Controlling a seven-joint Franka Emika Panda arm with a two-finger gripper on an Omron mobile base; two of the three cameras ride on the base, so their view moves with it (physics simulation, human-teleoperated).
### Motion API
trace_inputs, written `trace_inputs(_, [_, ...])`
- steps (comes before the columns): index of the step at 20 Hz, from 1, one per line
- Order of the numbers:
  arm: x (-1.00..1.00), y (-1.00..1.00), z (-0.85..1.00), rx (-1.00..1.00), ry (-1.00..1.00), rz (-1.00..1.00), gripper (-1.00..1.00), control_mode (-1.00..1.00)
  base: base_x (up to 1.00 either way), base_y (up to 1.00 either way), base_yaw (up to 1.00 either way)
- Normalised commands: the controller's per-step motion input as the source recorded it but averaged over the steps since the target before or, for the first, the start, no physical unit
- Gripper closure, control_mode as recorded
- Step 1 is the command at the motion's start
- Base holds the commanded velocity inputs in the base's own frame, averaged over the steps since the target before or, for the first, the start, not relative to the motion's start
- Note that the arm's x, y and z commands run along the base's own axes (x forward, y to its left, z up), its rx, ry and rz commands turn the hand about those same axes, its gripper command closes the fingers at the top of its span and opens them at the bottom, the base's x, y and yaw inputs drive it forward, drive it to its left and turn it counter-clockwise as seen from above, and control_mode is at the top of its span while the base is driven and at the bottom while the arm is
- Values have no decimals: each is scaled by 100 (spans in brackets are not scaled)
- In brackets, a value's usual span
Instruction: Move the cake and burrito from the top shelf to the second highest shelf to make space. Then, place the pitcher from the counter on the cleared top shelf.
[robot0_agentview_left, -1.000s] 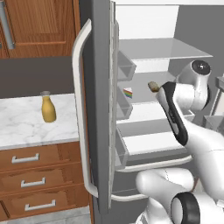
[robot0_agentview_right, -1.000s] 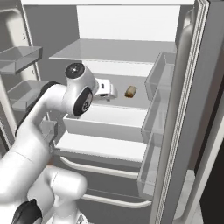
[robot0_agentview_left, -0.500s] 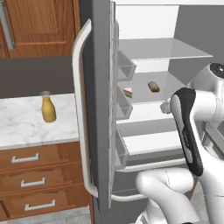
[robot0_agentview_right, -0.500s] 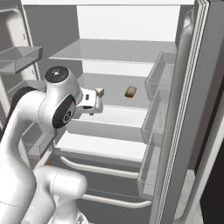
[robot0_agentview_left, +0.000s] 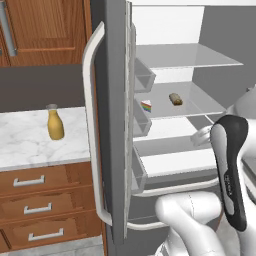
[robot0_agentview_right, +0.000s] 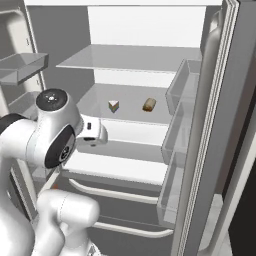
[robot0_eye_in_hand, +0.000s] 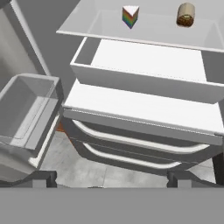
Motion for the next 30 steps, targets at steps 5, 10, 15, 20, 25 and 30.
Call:
trace_inputs(5, [9, 8, 2, -1, 4, -3, -100, -100, 0, 0, 0])
trace_inputs(10, [10, 0, 0, 0, 4, -1, -100, 100, 0, 0, 0])
trace_inputs(15, [0, 0, 0, 0, 0, 0, -100, 100, -31, -1, 0])
trace_inputs(20, [0, 0, 0, 0, 0, 0, -100, 100, -96, -15, 0])
trace_inputs(25, [0, 0, 0, 0, 0, 0, -100, 100, -93, -7, 0])
trace_inputs(30, [0, 0, 0, 0, 0, 0, -100, 100, -47, 1, 15])
